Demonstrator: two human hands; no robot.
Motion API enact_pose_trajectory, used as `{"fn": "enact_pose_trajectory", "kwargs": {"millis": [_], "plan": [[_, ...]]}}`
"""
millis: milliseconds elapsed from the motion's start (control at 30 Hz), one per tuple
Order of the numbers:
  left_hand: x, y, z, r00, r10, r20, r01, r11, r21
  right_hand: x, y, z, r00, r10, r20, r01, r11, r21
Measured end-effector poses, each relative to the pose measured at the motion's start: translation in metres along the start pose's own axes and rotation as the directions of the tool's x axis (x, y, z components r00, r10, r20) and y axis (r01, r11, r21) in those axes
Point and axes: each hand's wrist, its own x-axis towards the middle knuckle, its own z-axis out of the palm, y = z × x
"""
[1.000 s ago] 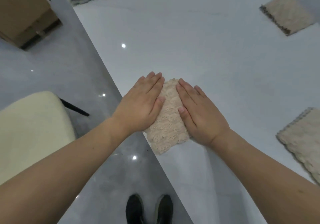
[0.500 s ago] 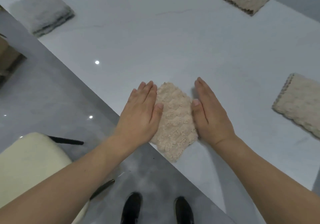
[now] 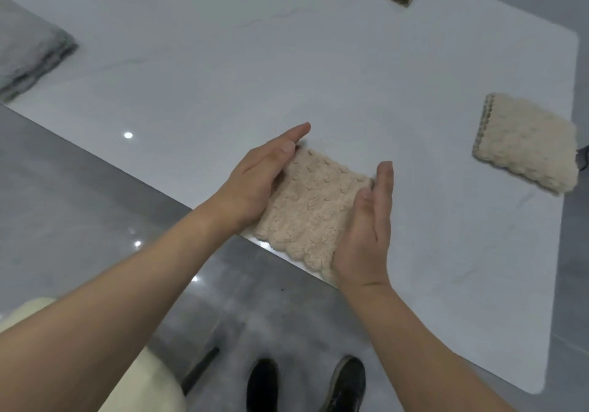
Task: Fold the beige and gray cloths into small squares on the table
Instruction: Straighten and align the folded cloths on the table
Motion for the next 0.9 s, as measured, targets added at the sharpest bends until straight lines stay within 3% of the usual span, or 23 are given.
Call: {"fn": "enact_pose_trajectory", "kwargs": {"millis": [133, 233, 267, 333, 400, 533, 700, 900], "plan": [[0.002, 0.000, 0.000, 1.000, 0.021, 0.019, -0.022, 0.997, 0.072, 0.001, 0.002, 0.003, 0.999, -0.050, 0.002, 0.050, 0.990, -0.128], [0.002, -0.003, -0.001, 0.996, 0.067, 0.065, -0.082, 0.961, 0.262, 0.004, 0.008, 0.000, 0.993, -0.113, 0.038, 0.119, 0.917, -0.381], [0.001, -0.005, -0.003, 0.987, 0.106, 0.117, -0.146, 0.896, 0.420, 0.006, 0.011, -0.002, 0.990, -0.128, 0.055, 0.138, 0.843, -0.521], [0.003, -0.015, -0.005, 0.951, 0.181, 0.251, -0.307, 0.649, 0.696, 0.008, 0.016, -0.005, 0.986, -0.137, 0.092, 0.159, 0.633, -0.758], [0.004, -0.022, -0.008, 0.934, 0.202, 0.295, -0.358, 0.505, 0.786, 0.009, 0.018, -0.005, 0.985, -0.120, 0.121, 0.165, 0.485, -0.859], [0.003, -0.021, -0.005, 0.940, 0.186, 0.285, -0.340, 0.458, 0.822, 0.011, 0.015, -0.008, 0.977, -0.099, 0.191, 0.214, 0.361, -0.907], [0.006, -0.009, -0.009, 0.957, 0.129, 0.259, -0.289, 0.422, 0.859, 0.029, -0.002, -0.030, 0.911, -0.093, 0.403, 0.411, 0.314, -0.856], [0.025, 0.022, 0.014, 0.981, 0.186, 0.048, -0.114, 0.364, 0.924, 0.088, -0.029, -0.056, 0.819, -0.113, 0.562, 0.568, 0.297, -0.768]]}}
